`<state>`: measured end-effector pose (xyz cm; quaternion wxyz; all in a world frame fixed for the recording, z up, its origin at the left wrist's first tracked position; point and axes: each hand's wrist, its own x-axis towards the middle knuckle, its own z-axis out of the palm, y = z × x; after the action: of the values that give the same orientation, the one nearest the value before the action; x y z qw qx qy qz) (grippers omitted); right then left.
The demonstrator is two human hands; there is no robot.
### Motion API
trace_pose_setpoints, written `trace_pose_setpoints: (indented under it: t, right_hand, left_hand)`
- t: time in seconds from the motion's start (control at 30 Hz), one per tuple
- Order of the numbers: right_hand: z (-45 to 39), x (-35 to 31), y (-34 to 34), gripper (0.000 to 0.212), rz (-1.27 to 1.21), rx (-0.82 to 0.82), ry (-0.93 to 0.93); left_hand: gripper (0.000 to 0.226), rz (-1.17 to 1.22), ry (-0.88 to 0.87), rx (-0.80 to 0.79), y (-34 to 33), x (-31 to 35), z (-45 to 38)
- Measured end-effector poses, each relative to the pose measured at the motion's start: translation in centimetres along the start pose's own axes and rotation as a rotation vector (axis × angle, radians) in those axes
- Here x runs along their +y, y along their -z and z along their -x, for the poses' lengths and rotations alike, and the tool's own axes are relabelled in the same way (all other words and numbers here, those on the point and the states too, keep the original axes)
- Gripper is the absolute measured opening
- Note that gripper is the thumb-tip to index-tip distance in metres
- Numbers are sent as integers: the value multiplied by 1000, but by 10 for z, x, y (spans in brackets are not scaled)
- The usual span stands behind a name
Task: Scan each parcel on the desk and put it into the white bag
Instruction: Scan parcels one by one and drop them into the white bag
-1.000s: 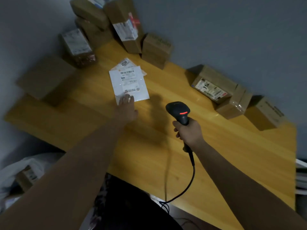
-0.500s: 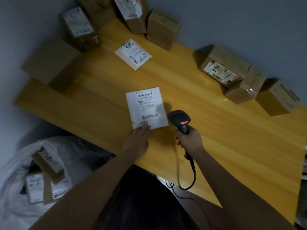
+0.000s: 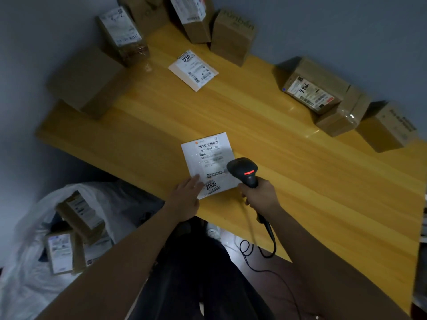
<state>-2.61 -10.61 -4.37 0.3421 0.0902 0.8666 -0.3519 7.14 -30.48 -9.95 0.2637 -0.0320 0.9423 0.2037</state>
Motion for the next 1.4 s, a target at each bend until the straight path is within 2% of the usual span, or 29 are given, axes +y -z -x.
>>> trace_pose_setpoints:
  t: [0.43, 0.67, 0.8, 1.4]
  right_hand:
    - [6, -27, -14, 11, -14, -66, -87]
    - [-1, -63, -28, 10, -41, -45, 11]
    - [-5, -77, -32, 11, -67, -41, -2]
    - [0, -72, -26, 10, -87, -62, -47]
  left_hand:
    - [52, 105, 82, 83, 6, -13, 12]
    - [52, 141, 112, 83, 14, -13, 7]
    - [52, 145, 127, 104, 20, -16, 5]
    - [51, 143, 160, 94, 22, -25, 8]
